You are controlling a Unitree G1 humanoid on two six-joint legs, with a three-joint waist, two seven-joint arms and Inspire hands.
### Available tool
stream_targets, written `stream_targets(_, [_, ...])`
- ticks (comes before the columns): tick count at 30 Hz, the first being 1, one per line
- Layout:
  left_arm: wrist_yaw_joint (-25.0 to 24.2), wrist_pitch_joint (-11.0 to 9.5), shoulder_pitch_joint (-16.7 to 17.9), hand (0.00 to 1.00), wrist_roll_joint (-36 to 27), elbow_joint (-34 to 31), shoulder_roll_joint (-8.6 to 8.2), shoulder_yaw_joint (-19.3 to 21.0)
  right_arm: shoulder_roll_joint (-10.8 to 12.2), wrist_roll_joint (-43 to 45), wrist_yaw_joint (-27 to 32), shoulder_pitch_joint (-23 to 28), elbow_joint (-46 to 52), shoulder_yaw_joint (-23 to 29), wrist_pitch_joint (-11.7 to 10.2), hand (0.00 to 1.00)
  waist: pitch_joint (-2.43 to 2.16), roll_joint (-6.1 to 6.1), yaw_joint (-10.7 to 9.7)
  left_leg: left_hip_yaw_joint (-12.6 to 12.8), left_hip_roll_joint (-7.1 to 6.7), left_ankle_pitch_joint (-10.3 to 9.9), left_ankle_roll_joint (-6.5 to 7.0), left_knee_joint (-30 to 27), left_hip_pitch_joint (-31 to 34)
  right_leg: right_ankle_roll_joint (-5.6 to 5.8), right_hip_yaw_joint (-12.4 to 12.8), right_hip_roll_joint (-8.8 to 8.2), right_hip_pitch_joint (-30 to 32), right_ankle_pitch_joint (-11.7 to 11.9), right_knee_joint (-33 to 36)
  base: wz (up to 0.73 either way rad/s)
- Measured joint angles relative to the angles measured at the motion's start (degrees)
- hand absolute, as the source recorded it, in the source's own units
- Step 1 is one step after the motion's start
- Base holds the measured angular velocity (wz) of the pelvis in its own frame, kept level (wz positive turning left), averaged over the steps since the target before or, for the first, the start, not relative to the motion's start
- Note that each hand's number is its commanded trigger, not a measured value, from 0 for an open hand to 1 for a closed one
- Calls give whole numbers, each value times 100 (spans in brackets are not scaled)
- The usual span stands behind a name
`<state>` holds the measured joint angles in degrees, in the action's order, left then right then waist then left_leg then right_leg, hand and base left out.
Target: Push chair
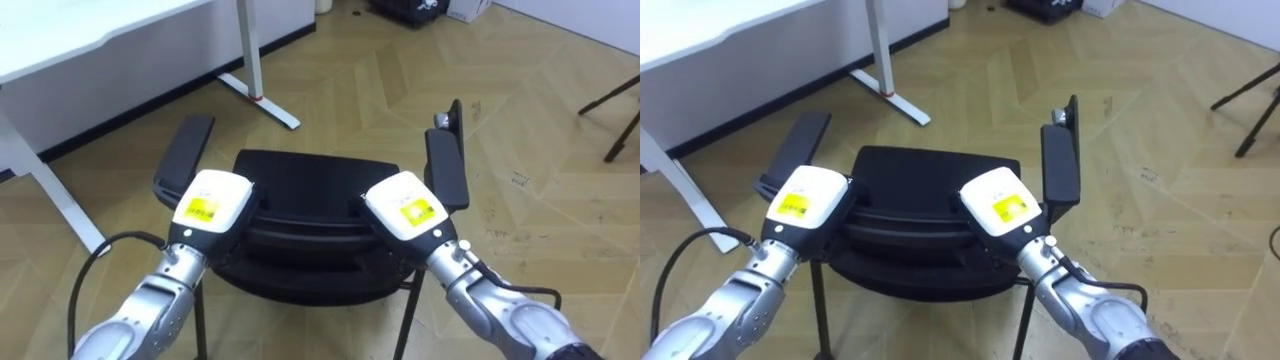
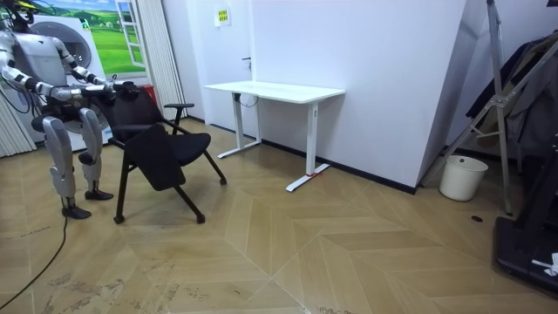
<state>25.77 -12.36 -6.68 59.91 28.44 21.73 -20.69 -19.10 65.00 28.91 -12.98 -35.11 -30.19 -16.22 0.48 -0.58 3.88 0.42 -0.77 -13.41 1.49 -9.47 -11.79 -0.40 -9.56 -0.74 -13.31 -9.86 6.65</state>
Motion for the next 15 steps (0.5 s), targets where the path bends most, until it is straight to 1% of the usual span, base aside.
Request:
stream_targets(3, [5, -2, -36, 100, 10, 95, -45, 27, 58, 13, 21, -53, -130, 1, -2, 100, 0, -16, -12, -36, 3, 0, 0, -31, 19, 1, -23, -6, -33, -1, 0, 5])
stream_targets(5, [36, -62, -131, 100, 62, 239, -76, 31, 77, 29, 54, -60, -173, 27, 0, 100, 12, -39, -24, -52, 5, 0, 0, -81, 69, 4, -105, -10, -33, -4, 5, 15])
stream_targets(7, [107, -176, -312, 100, 84, 471, -100, 31, 98, 36, 95, -100, -250, 52, 4, 100, 36, -81, 50, -42, 5, -5, -4, -286, 208, 3, -172, -15, -7, -5, 21, 8])
stream_targets(8, [120, -202, -362, 100, 84, 536, -106, 30, 110, 38, 98, -112, -268, 65, 6, 100, 38, -93, 53, -36, 5, -9, -5, -379, 274, 3, -185, -19, 16, -5, 29, 5])
stream_targets(9, [154, -237, -468, 100, 84, 675, -121, 27, 126, 43, 109, -188, -330, 68, 6, 100, 51, -95, 72, -19, 5, -15, -14, -580, 436, 3, -243, -29, 70, -5, 62, 14])
stream_targets(10, [191, -257, -605, 100, 81, 872, -189, 32, 132, 43, 117, -285, -431, 69, 2, 100, 71, -94, 67, 39, 12, -17, -17, -805, 591, -9, -290, -44, 129, -12, 137, 19])
stream_targets(11, [214, -263, -685, 100, 85, 985, -236, 32, 132, 42, 119, -338, -491, 69, 2, 100, 75, -102, 64, 41, 13, -17, -17, -952, 695, -29, -326, -47, 162, -24, 177, 21])
stream_targets(12, [254, -261, -823, 100, 90, 1181, -320, 32, 145, 43, 121, -435, -613, 90, -3, 100, 96, -101, 65, 42, 16, -18, -18, -1234, 892, -64, -364, -69, 245, -65, 277, 24])
stream_targets(13, [321, -291, -996, 100, 100, 1416, -387, 30, 165, 42, 147, -525, -736, 125, -8, 100, 144, -106, 71, 67, 29, -35, -47, -1478, 1058, -97, -424, -114, 288, -132, 370, 21])
stream_targets(14, [349, -304, -1097, 100, 103, 1532, -428, 31, 167, 42, 159, -580, -799, 140, -14, 100, 138, -121, 77, 111, 53, -62, -92, -1641, 1175, -107, -488, -121, 352, -186, 453, 31])
stream_targets(15, [366, -313, -1331, 100, 104, 1705, -477, 31, 181, 46, 164, -705, -881, 219, -18, 100, 166, -145, 59, 213, 135, -119, -178, -2044, 1481, -141, -591, -120, 513, -329, 680, 38])
